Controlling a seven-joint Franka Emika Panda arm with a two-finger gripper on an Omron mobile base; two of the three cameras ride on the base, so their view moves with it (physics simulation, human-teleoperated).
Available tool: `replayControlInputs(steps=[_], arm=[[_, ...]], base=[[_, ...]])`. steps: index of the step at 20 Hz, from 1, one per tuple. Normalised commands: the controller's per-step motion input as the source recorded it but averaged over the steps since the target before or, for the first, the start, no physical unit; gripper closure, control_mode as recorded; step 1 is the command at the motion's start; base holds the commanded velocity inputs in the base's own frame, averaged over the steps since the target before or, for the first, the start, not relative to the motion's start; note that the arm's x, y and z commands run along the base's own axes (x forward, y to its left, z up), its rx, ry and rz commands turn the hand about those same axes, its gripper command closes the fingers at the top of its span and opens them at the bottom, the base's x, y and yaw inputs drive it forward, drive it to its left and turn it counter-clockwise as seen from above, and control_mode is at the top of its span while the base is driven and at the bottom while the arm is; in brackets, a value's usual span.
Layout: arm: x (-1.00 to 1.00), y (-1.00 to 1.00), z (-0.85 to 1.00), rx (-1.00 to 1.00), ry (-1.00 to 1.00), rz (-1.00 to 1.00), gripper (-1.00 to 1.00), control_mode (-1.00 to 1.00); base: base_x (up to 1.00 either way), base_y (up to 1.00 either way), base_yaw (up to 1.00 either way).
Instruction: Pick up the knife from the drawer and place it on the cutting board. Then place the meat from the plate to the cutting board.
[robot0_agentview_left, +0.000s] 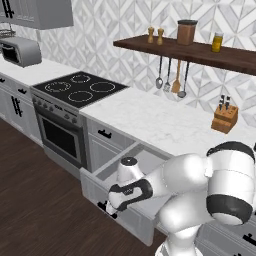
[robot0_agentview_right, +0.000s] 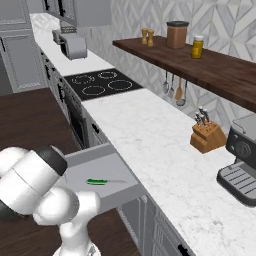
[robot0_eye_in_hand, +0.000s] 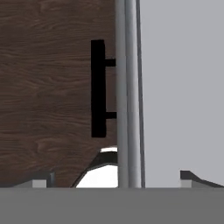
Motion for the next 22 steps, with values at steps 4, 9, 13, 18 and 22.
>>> replayControlInputs(steps=[4, 9, 13, 18, 22], arm=[[-0.28, -0.35, 0.98, 0.0, 0.01, 0.0, -1.0, -1.0], [0.06, -0.31, 0.85, 0.0, 0.01, 0.0, -1.0, -1.0], [0.53, -0.32, 0.27, 0.0, 0.01, 0.03, -1.0, -1.0], [0.62, -0.07, 0.12, -0.07, 0.16, 0.03, -1.0, -1.0], [0.56, 0.0, 0.11, -0.12, 0.27, -0.04, -1.0, -1.0]], base=[[0.0, 0.0, 0.0], [0.0, 0.0, 0.0], [0.0, 0.0, 0.0], [0.0, 0.0, 0.0], [0.0, 0.0, 0.0]])
